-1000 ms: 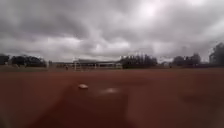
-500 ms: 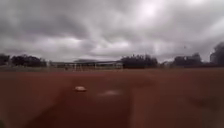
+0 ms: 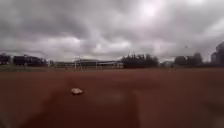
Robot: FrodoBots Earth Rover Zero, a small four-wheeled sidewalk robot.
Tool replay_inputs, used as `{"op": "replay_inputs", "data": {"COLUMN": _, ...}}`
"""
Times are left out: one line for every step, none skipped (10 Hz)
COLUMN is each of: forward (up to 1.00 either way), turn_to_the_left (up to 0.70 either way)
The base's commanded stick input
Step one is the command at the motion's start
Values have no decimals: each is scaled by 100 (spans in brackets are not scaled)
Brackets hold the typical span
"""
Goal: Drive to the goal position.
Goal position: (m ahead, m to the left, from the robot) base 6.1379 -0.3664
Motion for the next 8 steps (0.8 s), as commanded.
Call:
{"op": "replay_inputs", "data": {"forward": 70, "turn_to_the_left": 0}}
{"op": "replay_inputs", "data": {"forward": 70, "turn_to_the_left": 0}}
{"op": "replay_inputs", "data": {"forward": 70, "turn_to_the_left": 0}}
{"op": "replay_inputs", "data": {"forward": 70, "turn_to_the_left": 0}}
{"op": "replay_inputs", "data": {"forward": 70, "turn_to_the_left": 0}}
{"op": "replay_inputs", "data": {"forward": 70, "turn_to_the_left": 0}}
{"op": "replay_inputs", "data": {"forward": 70, "turn_to_the_left": 0}}
{"op": "replay_inputs", "data": {"forward": 70, "turn_to_the_left": 0}}
